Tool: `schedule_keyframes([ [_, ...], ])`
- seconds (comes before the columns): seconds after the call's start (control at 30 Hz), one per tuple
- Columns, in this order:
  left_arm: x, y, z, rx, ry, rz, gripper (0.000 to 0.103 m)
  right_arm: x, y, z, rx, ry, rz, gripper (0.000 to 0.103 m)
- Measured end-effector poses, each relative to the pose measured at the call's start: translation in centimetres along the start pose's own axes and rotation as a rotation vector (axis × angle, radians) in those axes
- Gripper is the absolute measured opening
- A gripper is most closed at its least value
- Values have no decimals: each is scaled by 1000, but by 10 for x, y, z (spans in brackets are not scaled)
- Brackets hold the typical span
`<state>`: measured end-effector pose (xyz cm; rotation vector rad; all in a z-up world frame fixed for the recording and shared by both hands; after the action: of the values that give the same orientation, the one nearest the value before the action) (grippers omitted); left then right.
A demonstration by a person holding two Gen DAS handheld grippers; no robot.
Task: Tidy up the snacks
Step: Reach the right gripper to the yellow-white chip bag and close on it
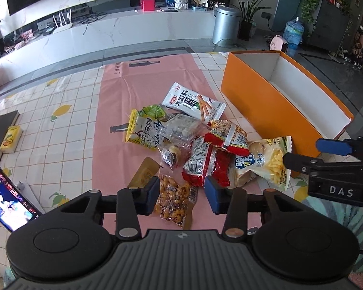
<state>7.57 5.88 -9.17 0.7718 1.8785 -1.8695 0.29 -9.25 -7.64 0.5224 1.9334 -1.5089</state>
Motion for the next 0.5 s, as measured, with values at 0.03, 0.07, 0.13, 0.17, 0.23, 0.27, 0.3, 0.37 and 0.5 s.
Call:
schedule_keyframes([
  [0.03,2,4,-3,11,-13,-20,52,2,5,-3,-8,-6,-10,68],
  [0.07,4,9,-6,10,-25,-45,59,4,11,-6,-15,-11,-20,68],
  [0.13,8,21,-14,-24,-40,-101,65,8,21,-7,-7,-15,-44,68],
  [0.17,12,28,-18,-45,-52,-131,67,11,27,-5,5,-10,-62,68],
  [0.23,17,40,-24,-69,-70,-177,69,17,39,1,26,15,-91,69],
  [0.27,20,46,-25,-65,-85,-204,71,20,44,5,36,35,-106,69],
  [0.3,22,51,-25,-64,-96,-222,71,24,49,8,40,57,-120,69],
  [0.37,25,61,-24,-60,-114,-250,77,31,57,14,38,103,-146,69],
  [0.5,34,83,-19,-64,-112,-317,79,39,72,19,54,131,-172,69],
])
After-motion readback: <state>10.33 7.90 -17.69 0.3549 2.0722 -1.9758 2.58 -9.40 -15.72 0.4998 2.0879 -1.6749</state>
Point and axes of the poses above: each gripper's, at about its wrist camera, not at the fingertips, and y roughly the way its jaws point, z to its right, x to its underside, the point moved 9 cm from there along y, roughly the way its jaws point, and after that the axes turned 7 degrees about -x, right-handed, at the moved point
